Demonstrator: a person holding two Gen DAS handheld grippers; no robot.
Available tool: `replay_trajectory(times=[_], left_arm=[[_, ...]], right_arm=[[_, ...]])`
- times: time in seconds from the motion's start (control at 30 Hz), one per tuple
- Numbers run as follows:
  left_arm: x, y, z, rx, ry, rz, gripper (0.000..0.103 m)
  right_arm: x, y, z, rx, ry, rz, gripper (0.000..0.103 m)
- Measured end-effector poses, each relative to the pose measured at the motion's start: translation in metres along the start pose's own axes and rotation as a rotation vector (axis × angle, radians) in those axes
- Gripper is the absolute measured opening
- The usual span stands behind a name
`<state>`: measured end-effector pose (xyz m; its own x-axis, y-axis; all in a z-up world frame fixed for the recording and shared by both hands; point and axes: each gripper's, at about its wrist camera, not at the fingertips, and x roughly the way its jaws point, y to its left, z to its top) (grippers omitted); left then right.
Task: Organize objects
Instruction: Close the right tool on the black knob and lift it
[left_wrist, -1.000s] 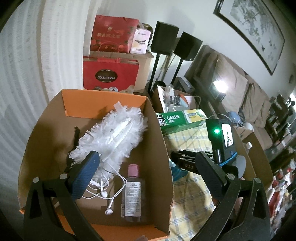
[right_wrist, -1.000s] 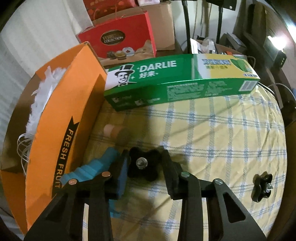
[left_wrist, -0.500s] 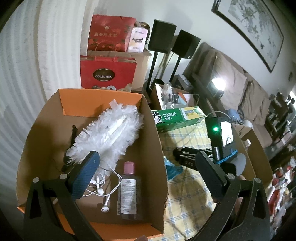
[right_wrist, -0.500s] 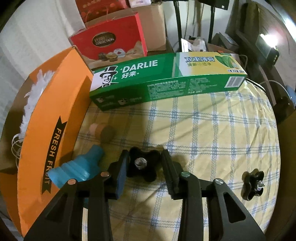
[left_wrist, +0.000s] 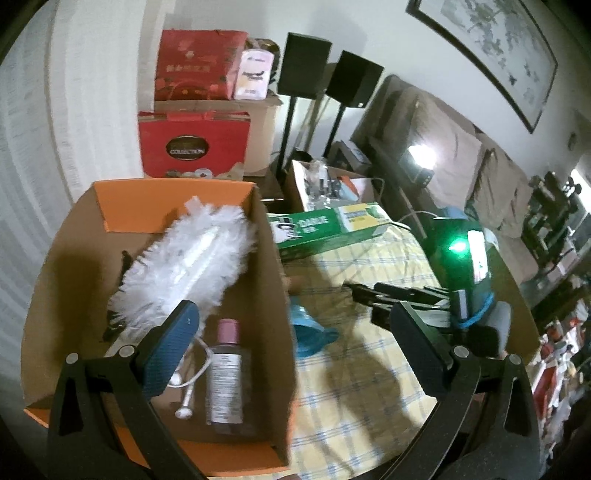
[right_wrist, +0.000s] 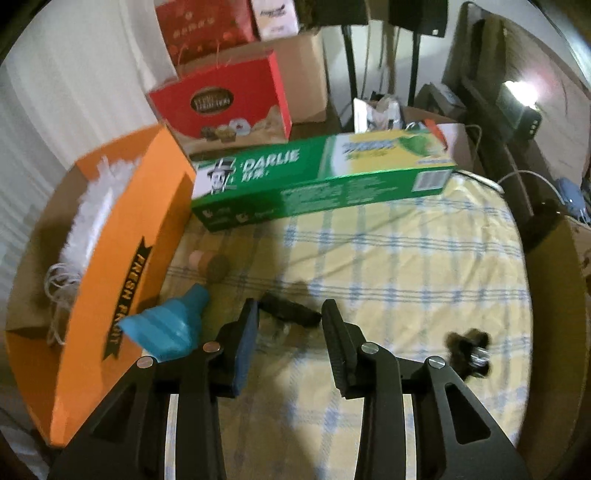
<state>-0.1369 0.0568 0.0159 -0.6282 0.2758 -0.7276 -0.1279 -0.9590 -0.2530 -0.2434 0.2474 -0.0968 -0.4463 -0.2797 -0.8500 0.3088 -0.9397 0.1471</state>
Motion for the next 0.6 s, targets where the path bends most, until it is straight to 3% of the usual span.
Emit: replay_trajectory(times=[0.07,0.2,0.4,0.53,0.6], left_arm=[[0.002,-0.007,0.0,0.007,0.004,-0.012,0.103],[0.009,-0.023,-0.001,0.023,0.017,-0.034,0.103],[0.011,-0.034,-0.005,0.018,0.022,-0.042,0.103],[0.012,-0.032,-0.006,0.016,0.025,-0.033,0.103],[0.013,-0.03,-0.007,0.013,0.027,-0.028,0.103]], right_arm=[[-0.013,-0.007,-0.002,0.012,-0.016,0.003,0.009],[-0.04,-0.029,-0.007,0.044,-0.032,0.002,0.009],[-0.043,-0.046,-0.017,0.073,-0.017,-0.008,0.01],[-0.037,-0.045,-0.019,0.092,-0.021,0.029,0.042],[-0.032,-0.038,-0.018,0.076,-0.03,0.034,0.046]])
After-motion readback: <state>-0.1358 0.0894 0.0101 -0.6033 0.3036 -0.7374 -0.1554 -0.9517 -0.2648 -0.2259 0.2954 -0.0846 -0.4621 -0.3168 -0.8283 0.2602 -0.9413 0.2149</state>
